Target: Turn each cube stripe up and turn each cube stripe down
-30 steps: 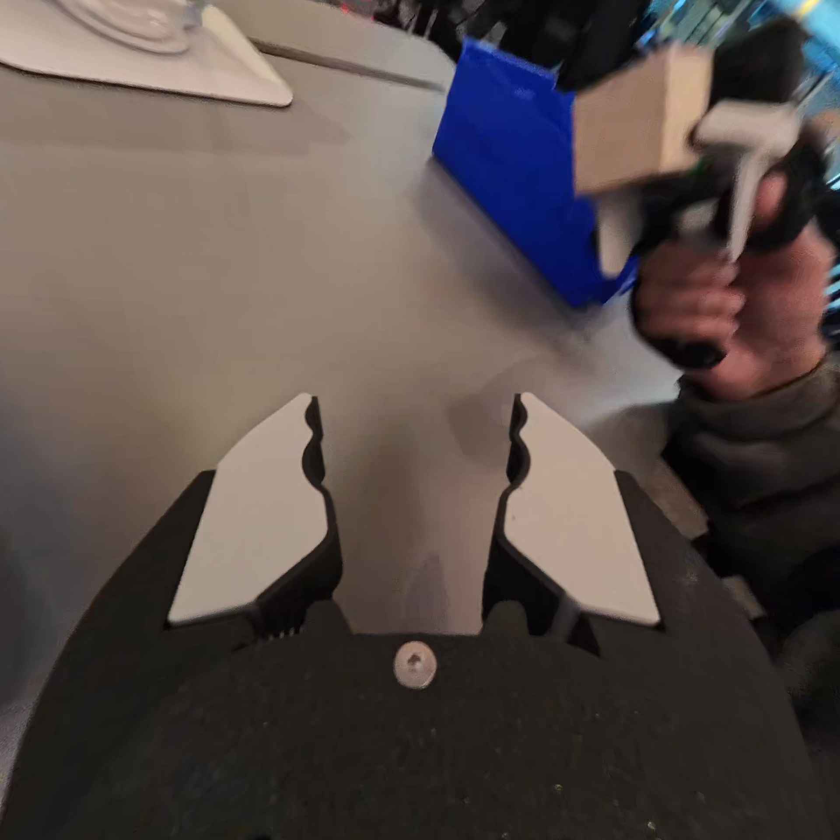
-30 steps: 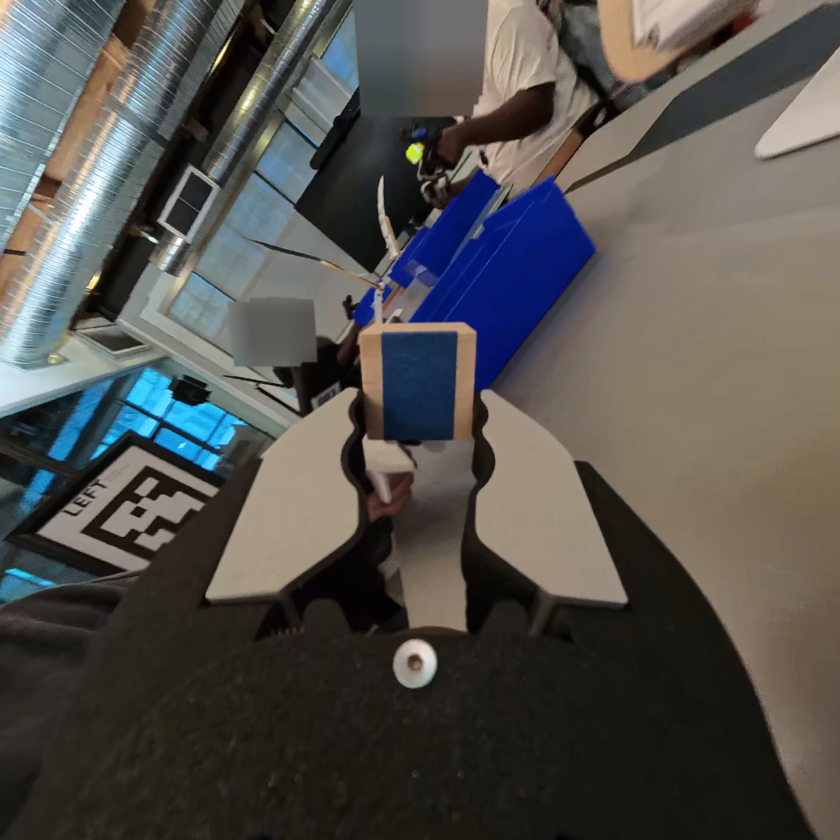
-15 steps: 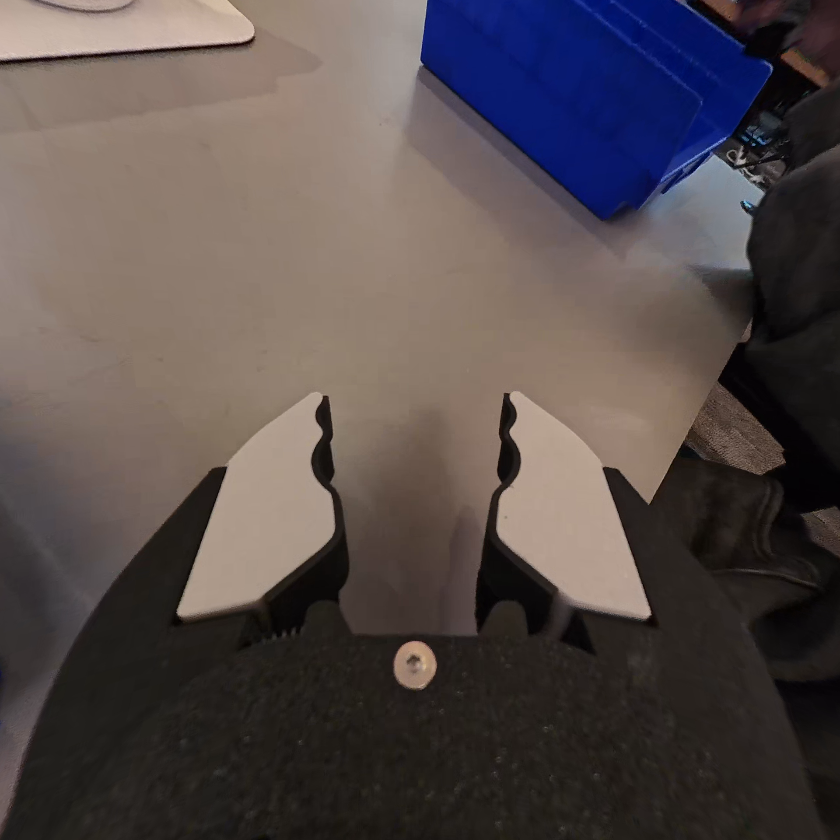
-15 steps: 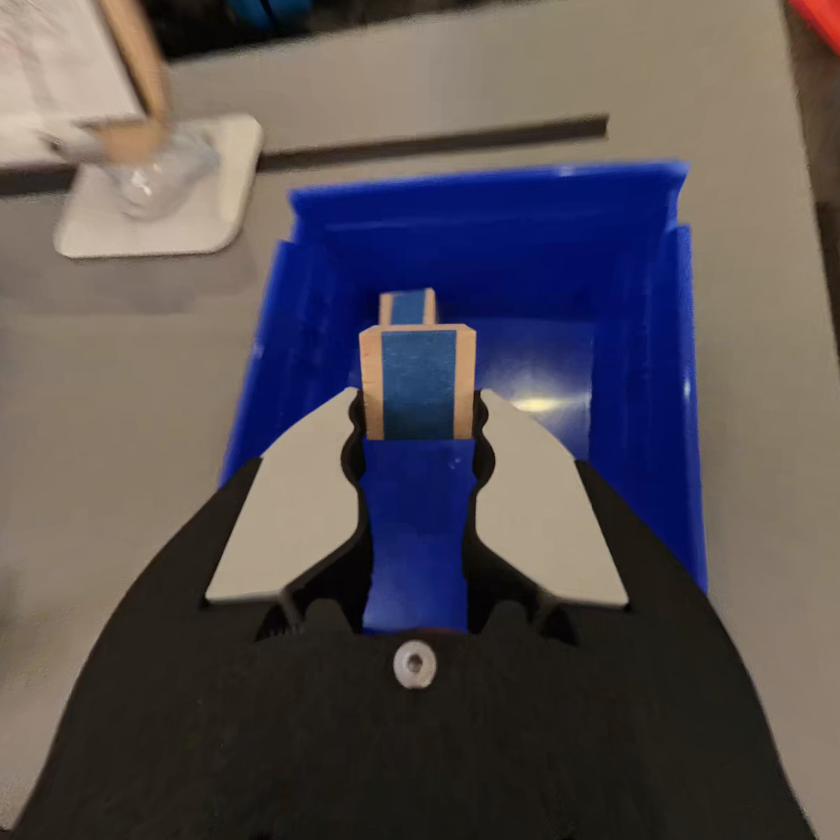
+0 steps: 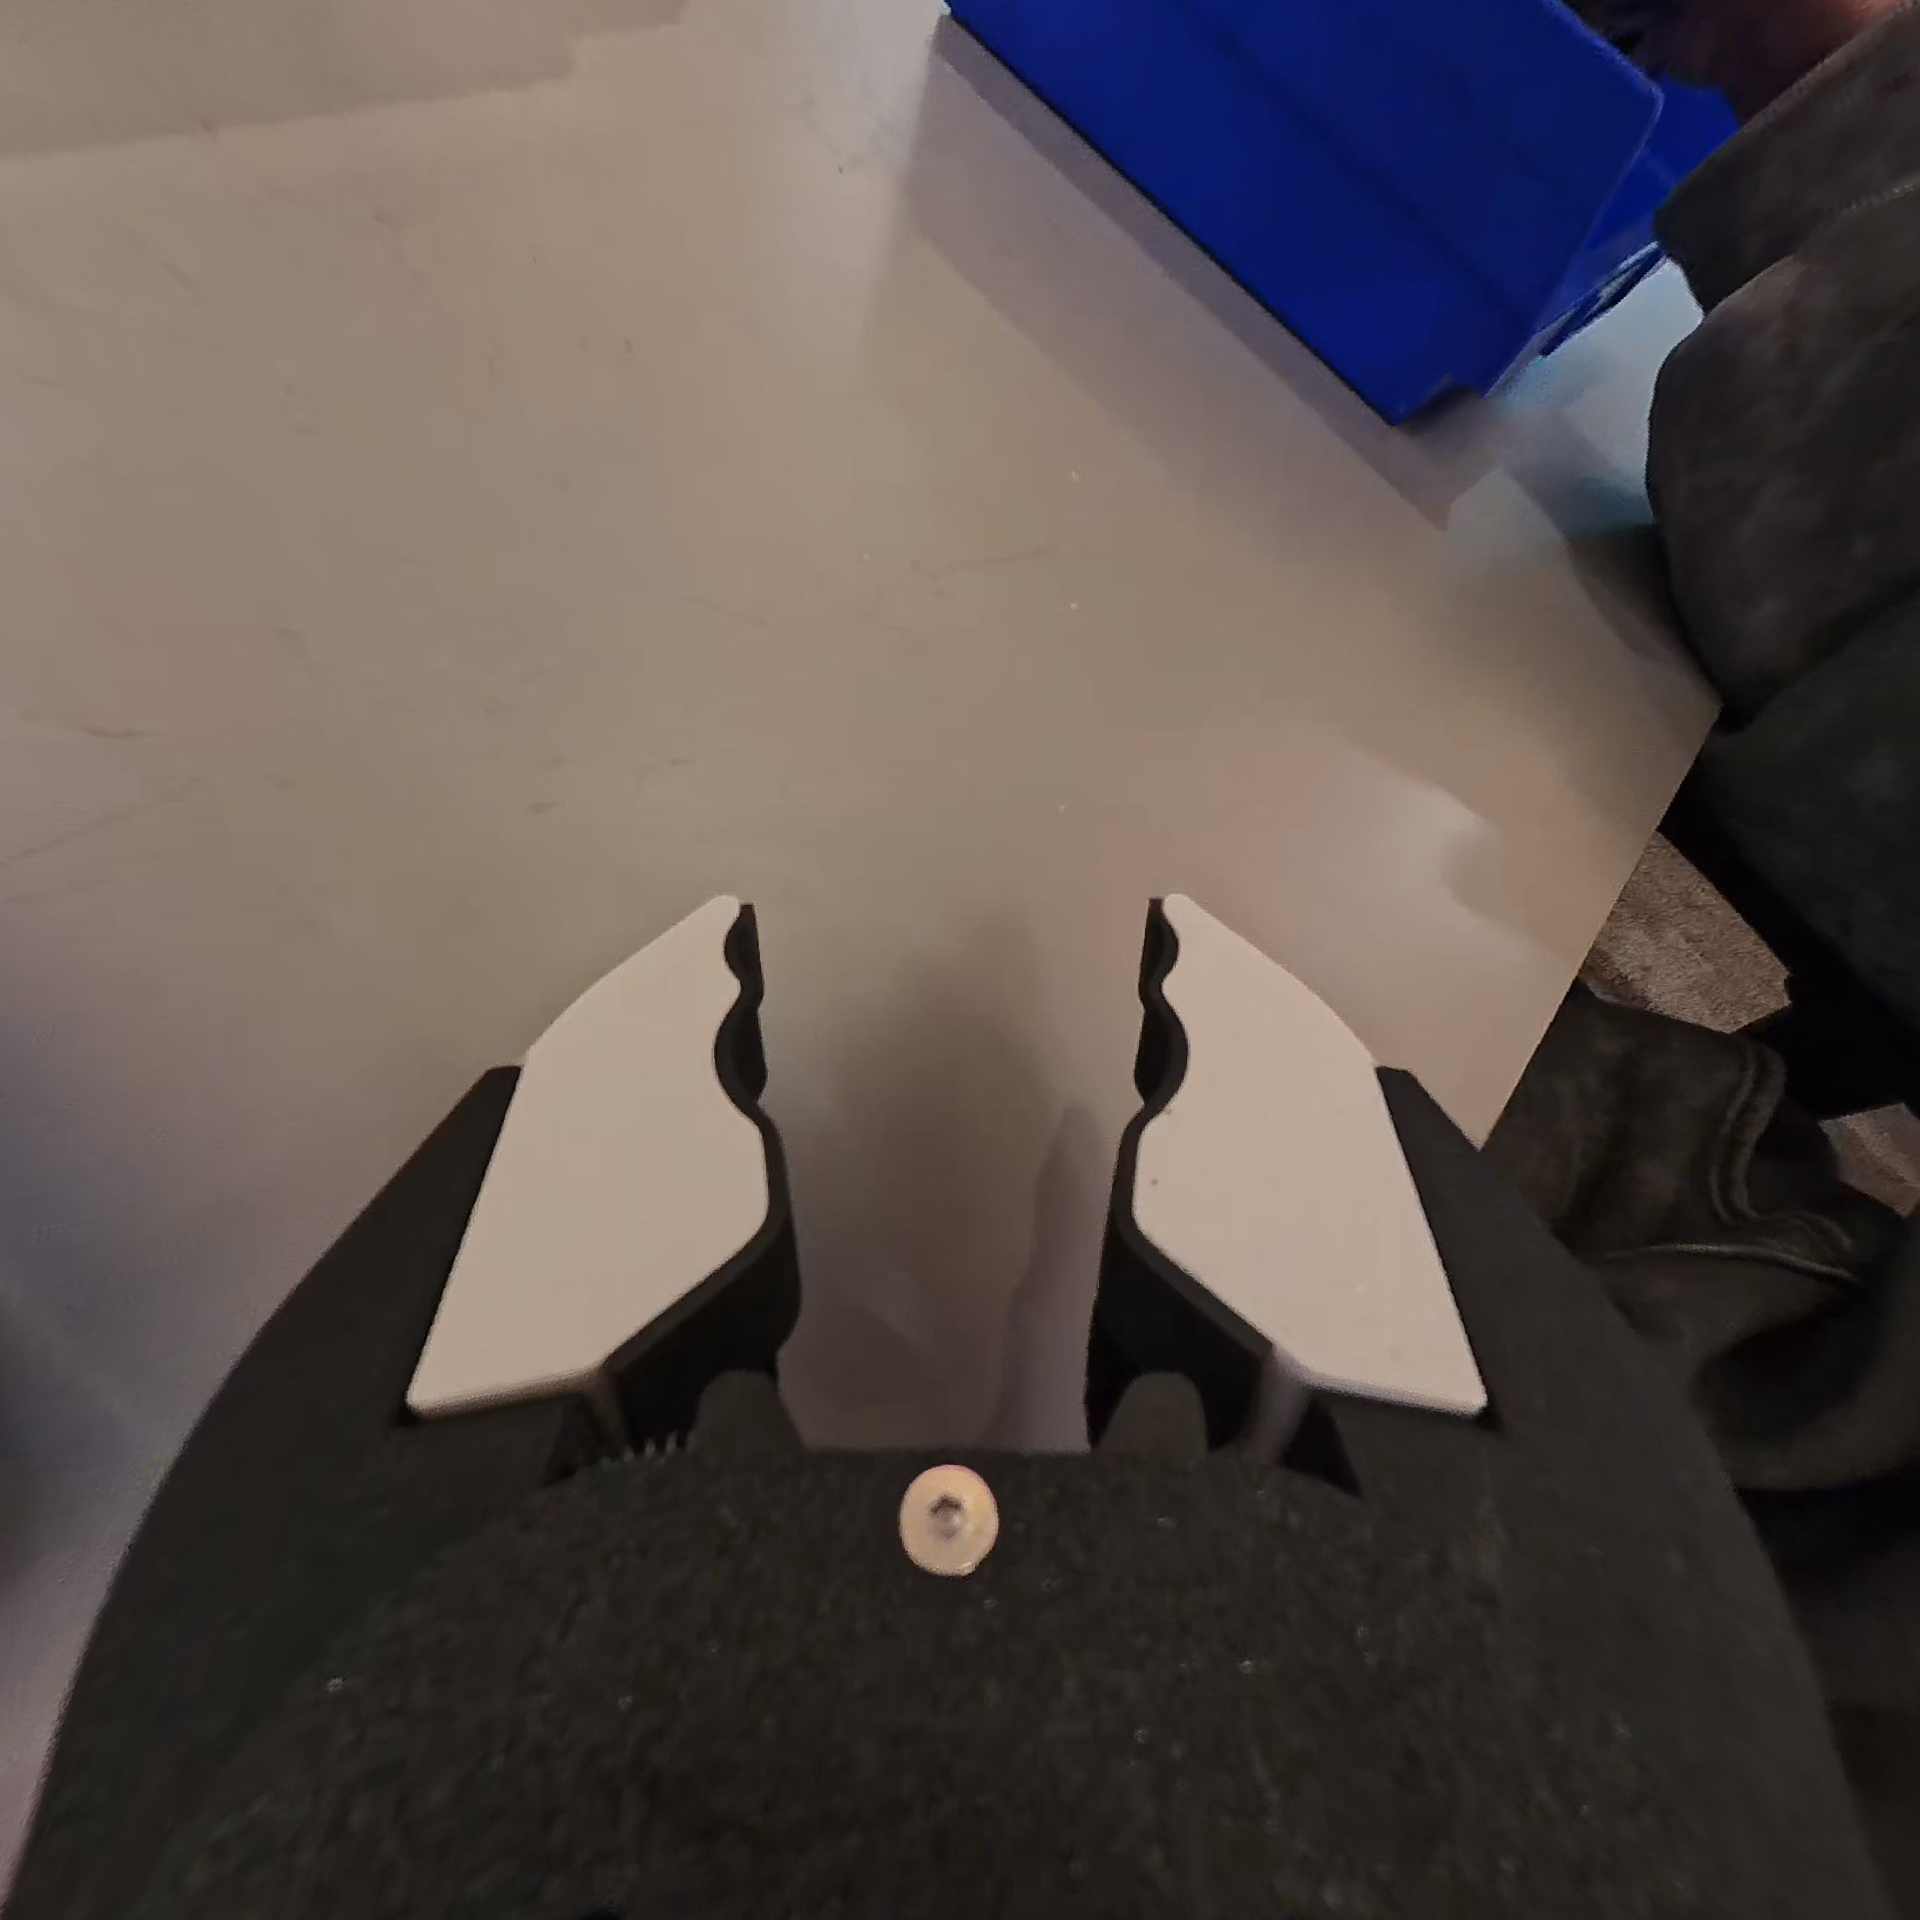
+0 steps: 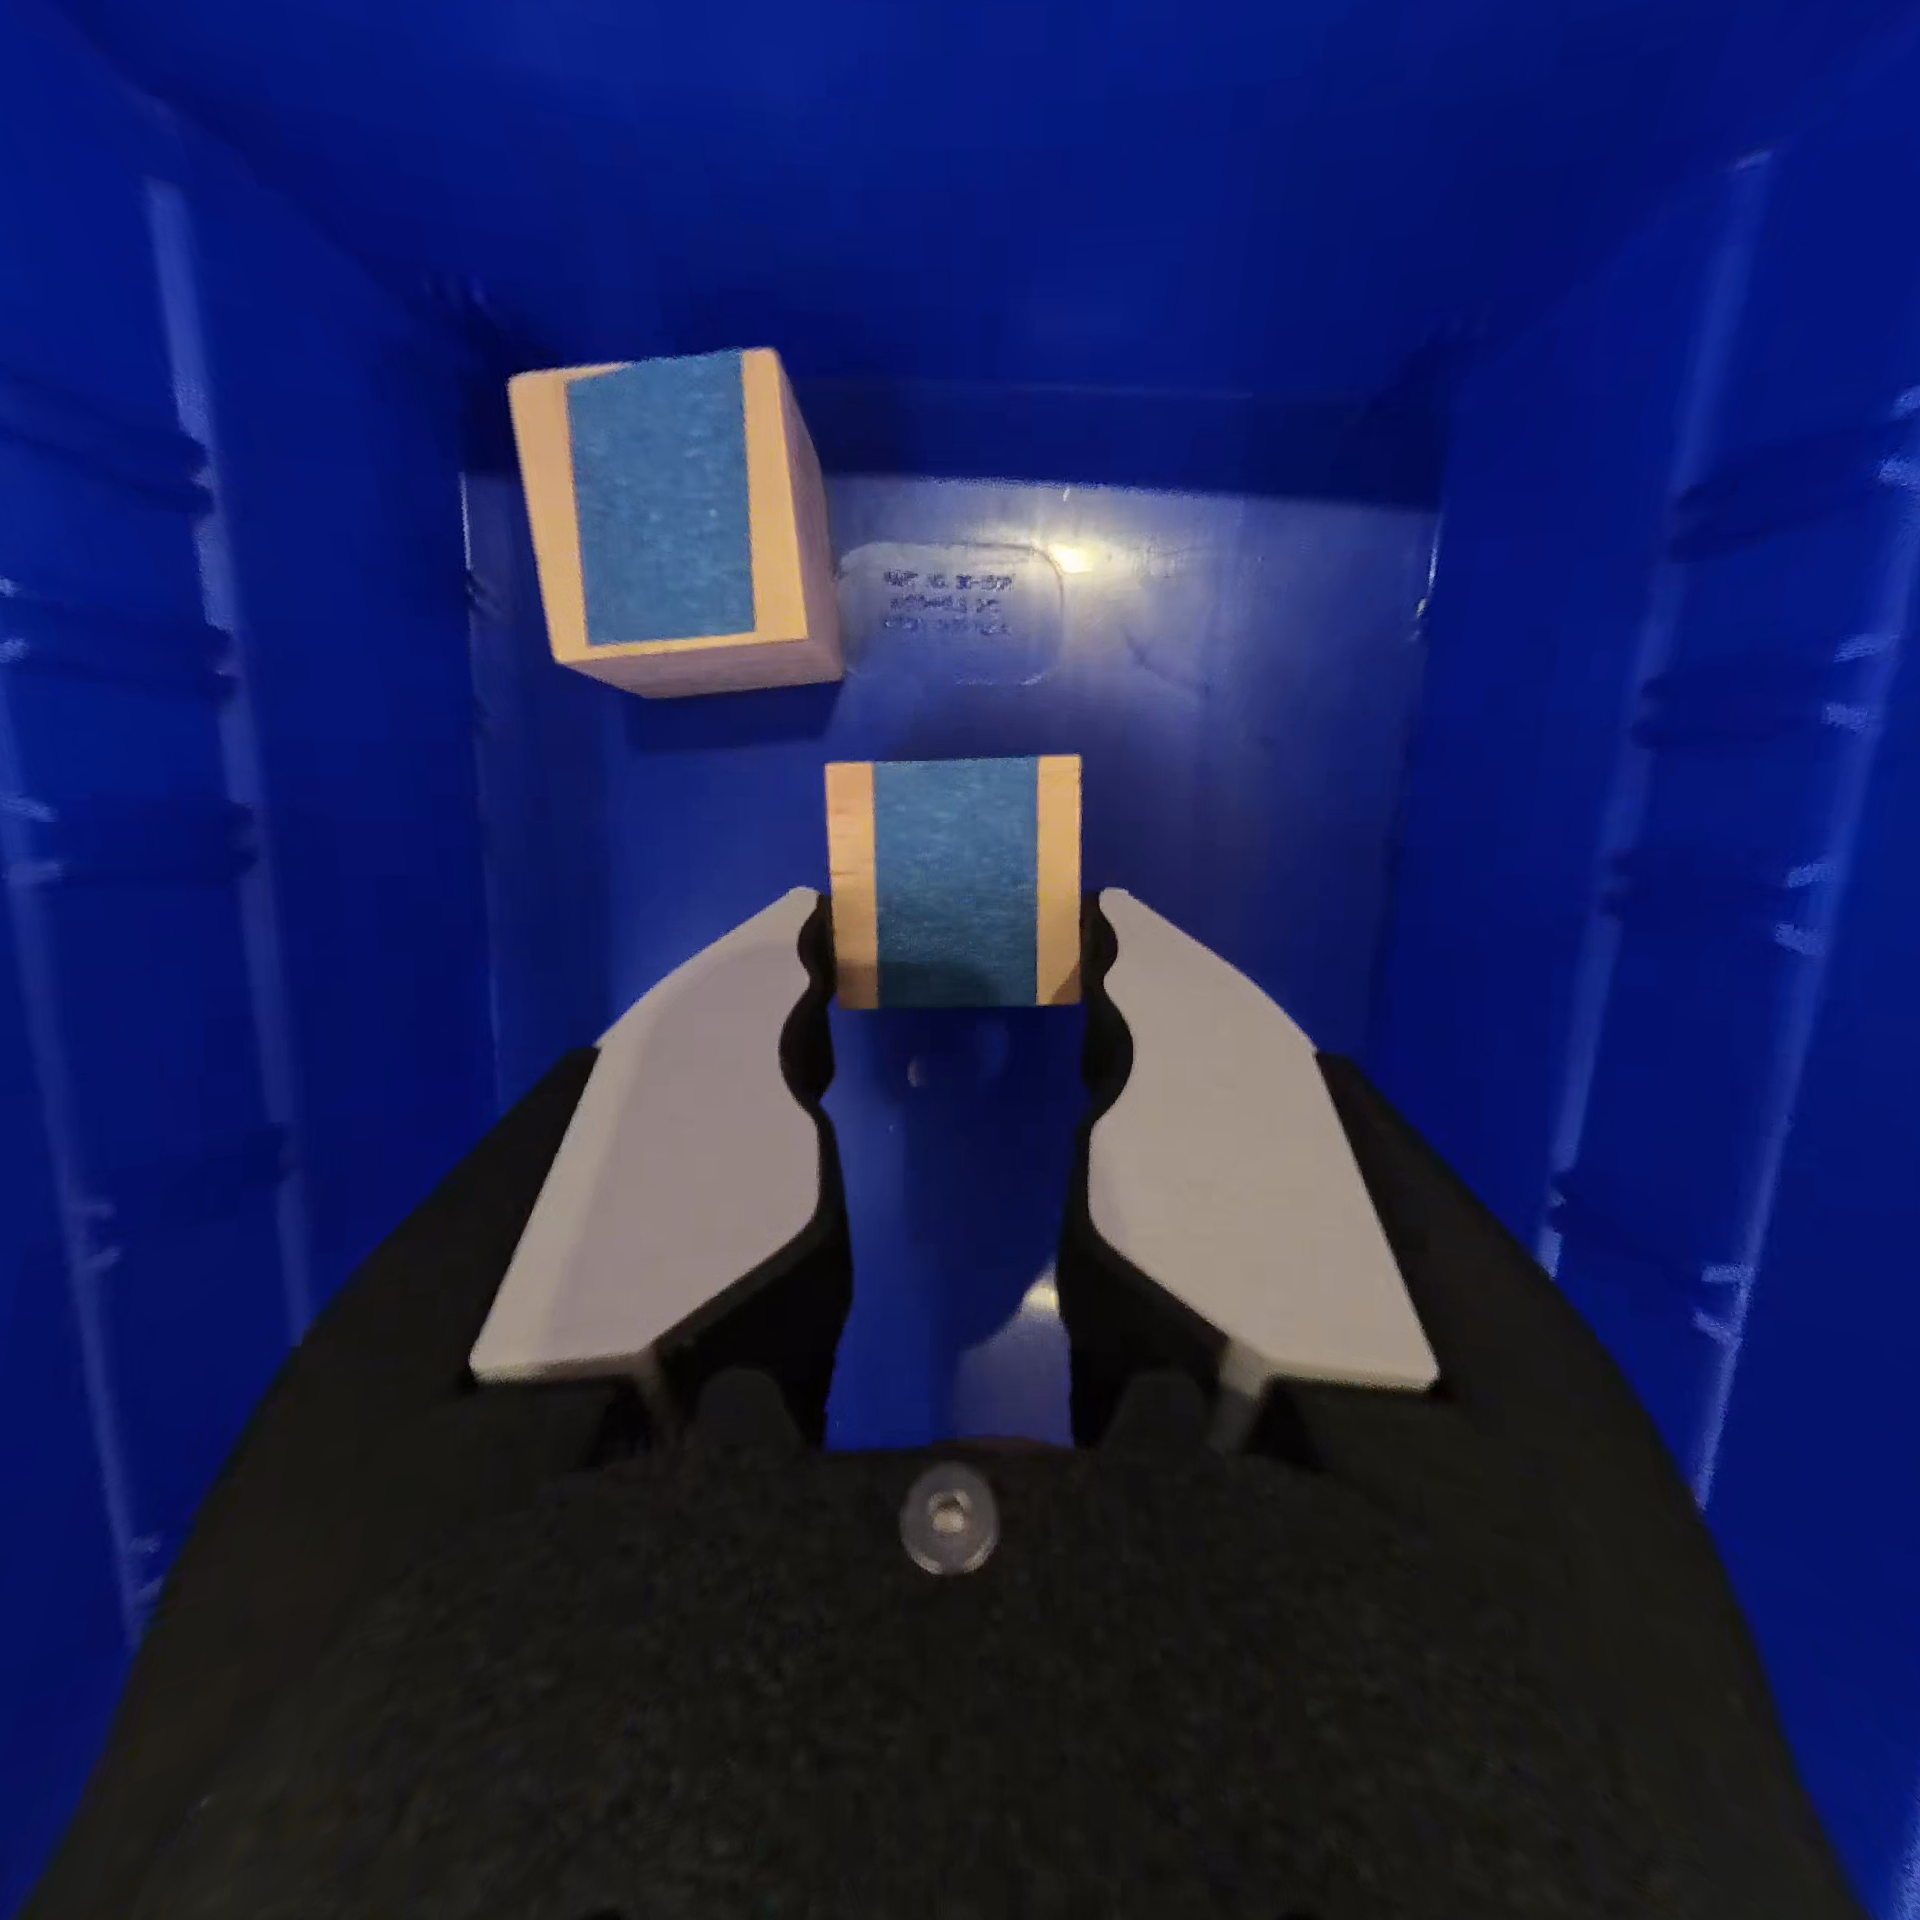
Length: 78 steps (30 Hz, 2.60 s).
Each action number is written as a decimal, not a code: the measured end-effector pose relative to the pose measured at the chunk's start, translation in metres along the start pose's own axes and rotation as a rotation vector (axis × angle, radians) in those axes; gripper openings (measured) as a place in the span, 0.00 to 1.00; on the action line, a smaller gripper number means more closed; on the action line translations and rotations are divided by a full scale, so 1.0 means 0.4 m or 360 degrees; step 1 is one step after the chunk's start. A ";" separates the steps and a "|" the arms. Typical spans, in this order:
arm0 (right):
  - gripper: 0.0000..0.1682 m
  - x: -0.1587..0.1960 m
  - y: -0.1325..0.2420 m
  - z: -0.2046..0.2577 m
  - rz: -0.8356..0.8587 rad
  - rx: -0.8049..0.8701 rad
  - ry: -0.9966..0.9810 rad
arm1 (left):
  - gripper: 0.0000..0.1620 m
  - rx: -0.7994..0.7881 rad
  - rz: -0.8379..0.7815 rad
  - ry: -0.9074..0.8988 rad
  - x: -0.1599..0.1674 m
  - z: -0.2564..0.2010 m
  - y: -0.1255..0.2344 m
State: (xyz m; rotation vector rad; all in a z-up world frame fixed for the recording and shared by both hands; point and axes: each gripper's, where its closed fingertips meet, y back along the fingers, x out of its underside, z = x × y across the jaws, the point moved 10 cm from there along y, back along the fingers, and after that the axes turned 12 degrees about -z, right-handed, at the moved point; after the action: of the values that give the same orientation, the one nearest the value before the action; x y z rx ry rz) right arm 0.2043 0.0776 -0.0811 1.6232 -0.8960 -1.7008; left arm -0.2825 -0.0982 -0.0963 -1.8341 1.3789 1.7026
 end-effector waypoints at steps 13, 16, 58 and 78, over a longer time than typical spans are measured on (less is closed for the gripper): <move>0.37 0.051 0.479 0.233 -0.1565 -0.1105 0.0228 | 0.43 -0.0014 -0.0017 0.0046 -0.007 0.010 0.008; 0.38 0.212 0.432 0.389 -0.1496 -0.1525 0.0285 | 0.43 -0.0037 -0.0019 0.0016 -0.007 0.008 0.010; 0.32 0.446 0.295 0.562 -0.0822 -0.1769 0.0539 | 0.27 -0.1519 0.0818 0.0976 -0.161 0.659 0.241; 0.32 0.357 0.267 0.506 -0.0835 -0.1779 0.0129 | 0.27 0.0537 -0.0294 0.1001 -0.348 0.258 0.060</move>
State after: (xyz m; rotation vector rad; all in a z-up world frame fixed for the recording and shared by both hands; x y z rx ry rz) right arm -0.0079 -0.0886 -0.0738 1.1163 0.5587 -1.8834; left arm -0.3432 0.0280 0.0090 -2.2893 1.5260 0.7598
